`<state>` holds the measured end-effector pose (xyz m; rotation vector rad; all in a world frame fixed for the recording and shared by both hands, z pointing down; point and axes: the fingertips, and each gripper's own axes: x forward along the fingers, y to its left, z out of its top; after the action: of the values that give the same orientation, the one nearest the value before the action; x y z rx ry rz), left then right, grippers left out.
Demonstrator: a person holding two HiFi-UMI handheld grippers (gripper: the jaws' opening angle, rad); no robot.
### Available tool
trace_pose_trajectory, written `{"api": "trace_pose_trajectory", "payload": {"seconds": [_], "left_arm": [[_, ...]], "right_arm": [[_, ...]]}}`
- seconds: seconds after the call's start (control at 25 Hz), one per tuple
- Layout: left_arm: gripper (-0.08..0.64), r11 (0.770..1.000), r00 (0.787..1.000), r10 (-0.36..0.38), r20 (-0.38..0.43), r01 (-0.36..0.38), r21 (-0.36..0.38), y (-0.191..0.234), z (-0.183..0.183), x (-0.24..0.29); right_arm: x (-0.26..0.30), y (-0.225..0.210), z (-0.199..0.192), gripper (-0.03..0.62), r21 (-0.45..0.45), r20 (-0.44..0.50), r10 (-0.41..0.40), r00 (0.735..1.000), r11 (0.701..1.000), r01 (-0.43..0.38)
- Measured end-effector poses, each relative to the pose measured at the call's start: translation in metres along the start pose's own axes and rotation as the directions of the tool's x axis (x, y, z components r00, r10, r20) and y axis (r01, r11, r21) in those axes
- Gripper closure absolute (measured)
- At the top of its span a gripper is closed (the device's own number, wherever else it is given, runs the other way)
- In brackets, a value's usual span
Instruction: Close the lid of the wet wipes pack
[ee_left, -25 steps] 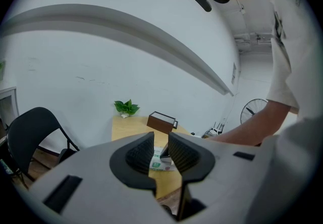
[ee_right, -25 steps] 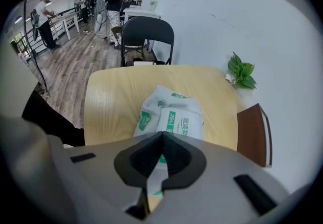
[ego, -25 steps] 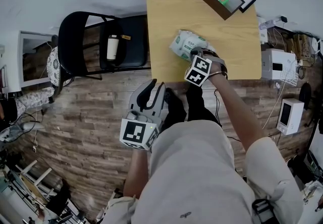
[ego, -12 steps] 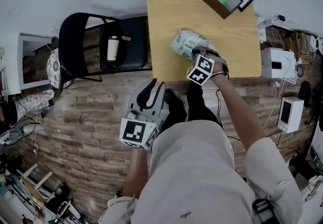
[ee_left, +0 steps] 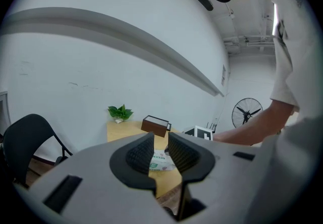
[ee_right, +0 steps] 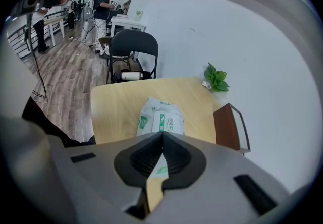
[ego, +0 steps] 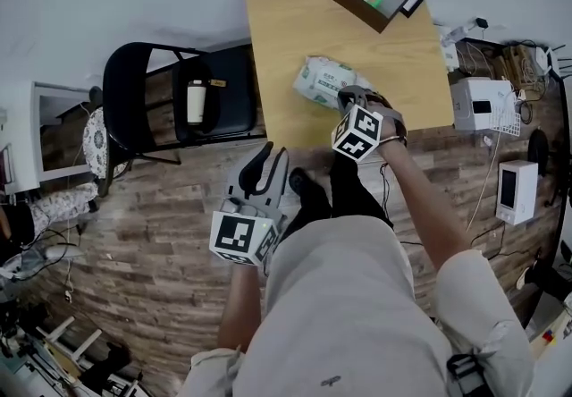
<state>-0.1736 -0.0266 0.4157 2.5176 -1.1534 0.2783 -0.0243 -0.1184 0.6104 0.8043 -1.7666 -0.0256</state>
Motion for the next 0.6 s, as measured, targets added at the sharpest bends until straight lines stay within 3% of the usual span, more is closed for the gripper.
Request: {"api": "trace_pose_trajectory", "payload": {"seconds": [0.6], "left_arm": [[0.477,0.999,0.999,-0.022,0.031,0.021,0.032,-0.013,0.006,-0.013]], "right_arm": [[-0.095,-0.008,0.009,0.592,0.062,0.143,-0.116,0.983,0.992,0.108]]}}
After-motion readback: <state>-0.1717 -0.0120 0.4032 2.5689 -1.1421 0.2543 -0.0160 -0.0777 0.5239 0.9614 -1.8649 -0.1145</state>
